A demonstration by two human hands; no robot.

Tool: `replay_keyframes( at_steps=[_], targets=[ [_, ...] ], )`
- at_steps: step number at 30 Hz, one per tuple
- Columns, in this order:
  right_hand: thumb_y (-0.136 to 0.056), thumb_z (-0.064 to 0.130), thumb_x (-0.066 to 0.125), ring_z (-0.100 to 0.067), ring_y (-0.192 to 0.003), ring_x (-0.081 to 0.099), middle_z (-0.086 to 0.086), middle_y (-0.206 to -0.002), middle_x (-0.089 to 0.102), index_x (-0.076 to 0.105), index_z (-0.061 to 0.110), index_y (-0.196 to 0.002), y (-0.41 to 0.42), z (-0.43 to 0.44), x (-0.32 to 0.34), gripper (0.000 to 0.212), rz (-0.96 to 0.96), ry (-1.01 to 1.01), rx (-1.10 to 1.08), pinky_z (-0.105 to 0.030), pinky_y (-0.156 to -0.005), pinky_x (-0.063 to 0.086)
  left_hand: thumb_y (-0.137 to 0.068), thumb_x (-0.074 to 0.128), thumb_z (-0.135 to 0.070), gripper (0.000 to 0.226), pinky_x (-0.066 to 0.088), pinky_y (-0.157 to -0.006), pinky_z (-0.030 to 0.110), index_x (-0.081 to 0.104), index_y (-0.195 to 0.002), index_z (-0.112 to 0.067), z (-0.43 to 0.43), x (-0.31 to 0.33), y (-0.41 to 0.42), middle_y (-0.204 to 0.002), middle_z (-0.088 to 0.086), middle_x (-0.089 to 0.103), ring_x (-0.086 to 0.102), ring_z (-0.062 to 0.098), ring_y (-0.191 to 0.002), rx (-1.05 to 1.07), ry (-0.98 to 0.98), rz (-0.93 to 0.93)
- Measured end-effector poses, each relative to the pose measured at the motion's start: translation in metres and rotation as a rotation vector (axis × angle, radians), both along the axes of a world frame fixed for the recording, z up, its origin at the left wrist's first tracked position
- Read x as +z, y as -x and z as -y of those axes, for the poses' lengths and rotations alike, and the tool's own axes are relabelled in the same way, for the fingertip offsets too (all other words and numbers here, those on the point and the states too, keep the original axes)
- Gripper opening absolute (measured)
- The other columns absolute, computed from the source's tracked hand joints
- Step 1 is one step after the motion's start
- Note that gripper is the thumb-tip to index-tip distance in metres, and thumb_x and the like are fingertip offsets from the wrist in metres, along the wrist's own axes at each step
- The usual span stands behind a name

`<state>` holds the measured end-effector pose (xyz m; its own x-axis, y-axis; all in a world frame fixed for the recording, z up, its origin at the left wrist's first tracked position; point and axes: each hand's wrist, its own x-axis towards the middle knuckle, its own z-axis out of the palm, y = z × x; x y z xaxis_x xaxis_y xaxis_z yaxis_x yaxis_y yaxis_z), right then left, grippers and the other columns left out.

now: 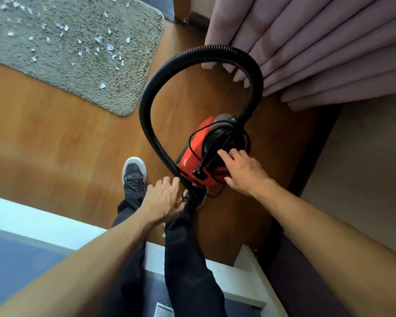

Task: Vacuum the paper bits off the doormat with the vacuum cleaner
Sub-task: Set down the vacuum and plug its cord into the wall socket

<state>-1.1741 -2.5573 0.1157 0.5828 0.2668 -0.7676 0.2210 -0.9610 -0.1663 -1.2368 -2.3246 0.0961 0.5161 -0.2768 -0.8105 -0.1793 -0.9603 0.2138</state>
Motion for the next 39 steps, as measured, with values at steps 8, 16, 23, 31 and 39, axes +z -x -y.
replay_keyframes(
  at_steps=[8,16,23,31,39],
  targets=[
    [-0.090,0.022,0.064,-0.034,-0.121,0.044,-0.011,-0.130,0.046,0.033,0.016,-0.139,-0.042,-0.051,-0.043,0.058,0.039,-0.025,0.280,-0.047,-0.088,0.047,-0.091,0.054,-0.056,0.061,0.047,-0.092,0.046,0.038,-0.132,-0.015,-0.010,-0.031,0.018,-0.127,0.012,0.052,0.056,0.034,-0.116,0.132,0.009,-0.067],
    [-0.095,0.012,0.055,-0.028,-0.125,0.045,-0.005,-0.123,0.061,0.058,0.017,-0.118,-0.060,-0.074,-0.085,0.024,-0.067,0.062,0.638,-0.045,-0.097,0.039,-0.092,0.056,-0.053,0.067,0.045,-0.095,0.046,0.035,-0.140,-0.012,0.031,-0.055,0.033,-0.135,0.015,0.048,0.052,0.035,-0.122,0.233,0.097,-0.144],
    [-0.094,0.011,0.054,-0.027,-0.120,0.051,-0.005,-0.117,0.065,0.064,0.020,-0.112,-0.065,-0.073,-0.105,0.023,-0.070,0.012,0.623,-0.040,-0.096,0.038,-0.091,0.059,-0.051,0.071,0.044,-0.097,0.050,0.035,-0.142,-0.008,0.082,-0.070,0.040,-0.135,0.018,0.048,0.051,0.038,-0.122,0.265,0.198,-0.199],
    [-0.095,0.011,0.056,-0.027,-0.117,0.052,-0.004,-0.115,0.065,0.063,0.017,-0.113,-0.067,-0.067,-0.111,0.021,-0.066,-0.008,0.605,-0.041,-0.094,0.039,-0.091,0.059,-0.050,0.073,0.044,-0.096,0.050,0.032,-0.144,-0.008,0.096,-0.073,0.039,-0.136,0.018,0.047,0.051,0.038,-0.123,0.214,0.212,-0.206],
    [-0.089,0.020,0.070,-0.025,-0.123,0.046,-0.003,-0.119,0.064,0.064,0.020,-0.114,-0.061,-0.067,-0.126,0.026,-0.088,0.005,0.593,-0.042,-0.099,0.036,-0.092,0.059,-0.050,0.071,0.044,-0.096,0.051,0.033,-0.143,-0.008,0.096,-0.084,0.041,-0.135,0.018,0.047,0.051,0.038,-0.122,0.157,0.185,-0.218]
  ],
)
